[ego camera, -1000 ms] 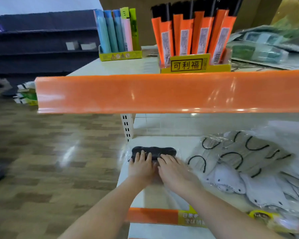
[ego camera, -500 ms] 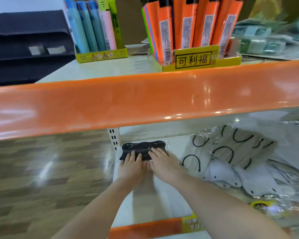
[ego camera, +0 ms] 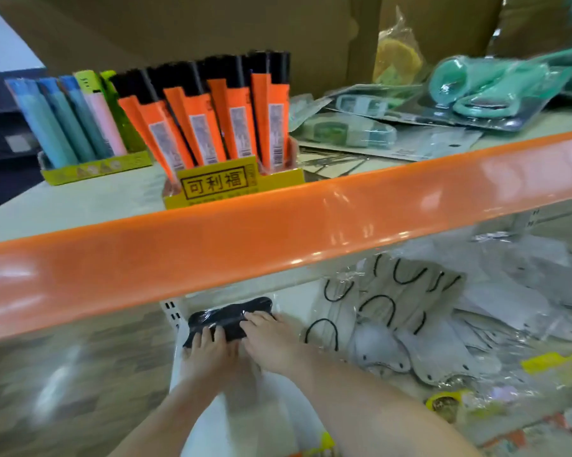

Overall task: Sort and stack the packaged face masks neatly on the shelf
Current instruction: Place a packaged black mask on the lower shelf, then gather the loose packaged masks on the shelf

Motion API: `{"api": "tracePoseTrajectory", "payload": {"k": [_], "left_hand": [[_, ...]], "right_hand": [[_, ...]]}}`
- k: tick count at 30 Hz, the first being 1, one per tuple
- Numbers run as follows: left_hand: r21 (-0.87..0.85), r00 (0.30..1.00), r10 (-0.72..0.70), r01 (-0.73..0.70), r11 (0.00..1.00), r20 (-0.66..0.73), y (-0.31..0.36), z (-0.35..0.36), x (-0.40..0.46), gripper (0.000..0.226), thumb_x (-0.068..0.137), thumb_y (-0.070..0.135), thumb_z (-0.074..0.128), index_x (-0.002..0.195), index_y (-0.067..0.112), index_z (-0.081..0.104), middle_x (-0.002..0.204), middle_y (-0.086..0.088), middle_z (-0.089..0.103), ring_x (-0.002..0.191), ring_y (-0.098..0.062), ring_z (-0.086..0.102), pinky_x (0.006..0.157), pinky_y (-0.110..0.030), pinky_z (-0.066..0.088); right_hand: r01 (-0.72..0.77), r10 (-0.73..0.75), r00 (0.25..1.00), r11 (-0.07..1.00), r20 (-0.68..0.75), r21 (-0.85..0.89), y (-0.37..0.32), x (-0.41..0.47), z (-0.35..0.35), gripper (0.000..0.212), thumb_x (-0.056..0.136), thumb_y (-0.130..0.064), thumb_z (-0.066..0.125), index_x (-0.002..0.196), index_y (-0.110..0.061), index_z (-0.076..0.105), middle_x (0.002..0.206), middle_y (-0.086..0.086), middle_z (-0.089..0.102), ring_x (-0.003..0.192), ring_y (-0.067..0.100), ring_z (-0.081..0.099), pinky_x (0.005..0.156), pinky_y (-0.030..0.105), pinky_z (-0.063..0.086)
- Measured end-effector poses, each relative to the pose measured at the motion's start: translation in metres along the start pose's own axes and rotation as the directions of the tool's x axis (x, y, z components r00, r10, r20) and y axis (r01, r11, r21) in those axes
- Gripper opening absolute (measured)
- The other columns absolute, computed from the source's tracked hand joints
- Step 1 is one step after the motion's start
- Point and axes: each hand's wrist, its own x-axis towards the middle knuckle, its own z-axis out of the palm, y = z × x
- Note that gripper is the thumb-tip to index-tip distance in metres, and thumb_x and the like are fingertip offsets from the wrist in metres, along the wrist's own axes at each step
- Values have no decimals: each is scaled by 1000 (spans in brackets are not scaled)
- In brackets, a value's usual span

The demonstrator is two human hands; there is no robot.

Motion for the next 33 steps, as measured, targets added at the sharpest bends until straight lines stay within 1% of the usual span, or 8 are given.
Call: {"api": "tracePoseTrajectory", "payload": {"k": [6, 12, 15, 17, 19, 23, 27, 33], "left_hand": [[-136, 980, 102, -125, 983, -168, 60, -7, -14, 34, 99, 36, 31, 125, 23, 48, 133, 0, 52, 126, -21, 44, 98, -37, 37], [-196, 948, 222, -269, 943, -230, 151, -3, -47, 35, 98, 34, 36, 124, 21, 55, 126, -2, 59, 119, -22, 53, 93, -33, 40], [-256, 917, 297, -364, 896, -266, 190, -4, -59, 55, 84, 42, 21, 115, 20, 61, 118, -1, 63, 113, -22, 55, 90, -33, 41], [-231, 899, 352, -413, 881, -262, 215, 0, -66, 73, 75, 50, 8, 119, 19, 58, 122, -2, 60, 115, -23, 53, 92, -34, 41], [-190, 900, 379, -419, 888, -216, 238, 3, -73, 77, 73, 52, 8, 121, 17, 57, 124, -4, 58, 115, -26, 53, 91, -35, 41], [-161, 869, 431, -474, 866, -242, 284, 10, -84, 43, 84, 34, 46, 112, 7, 64, 112, -14, 66, 103, -35, 62, 81, -43, 51], [-164, 853, 465, -506, 846, -236, 326, 14, -103, 44, 79, 35, 40, 101, 12, 70, 106, -7, 69, 101, -31, 66, 79, -41, 55], [-105, 872, 447, -472, 875, -199, 357, 31, -106, 51, 85, 42, 38, 113, 10, 67, 118, -13, 65, 112, -35, 61, 91, -51, 48]], "right_hand": [[6, -4, 992, 1000, -128, 11, 38, -42, -26, 34, 96, -16, 41, 125, -7, 54, 136, 9, 50, 128, 28, 43, 106, 42, 30], [-128, 123, 977, 992, -176, -15, 103, -120, -49, 38, 96, -25, 42, 132, -15, 49, 139, 5, 47, 130, 25, 40, 108, 37, 27], [-170, 165, 943, 985, -288, 6, 134, -155, -52, 39, 85, -31, 44, 113, -16, 67, 114, 1, 65, 105, 24, 62, 93, 32, 46], [-208, 202, 921, 978, -334, 16, 154, -176, -56, 40, 78, -36, 43, 102, -18, 70, 101, -2, 68, 90, 20, 65, 83, 29, 51], [-232, 212, 907, 973, -363, -13, 173, -193, -64, 42, 77, -36, 44, 104, -16, 70, 101, -1, 67, 90, 21, 64, 85, 31, 51], [-314, 278, 875, 949, -397, -29, 210, -222, -82, 43, 77, -33, 44, 108, -14, 68, 103, 1, 66, 93, 22, 63, 85, 33, 50], [-381, 340, 851, 924, -400, -25, 243, -246, -88, 43, 77, -32, 44, 107, -12, 67, 106, 4, 66, 98, 25, 62, 89, 39, 47], [-373, 319, 860, 926, -398, -65, 273, -261, -92, 45, 80, -33, 44, 111, -9, 67, 120, 11, 63, 110, 28, 59, 93, 46, 49]]}}
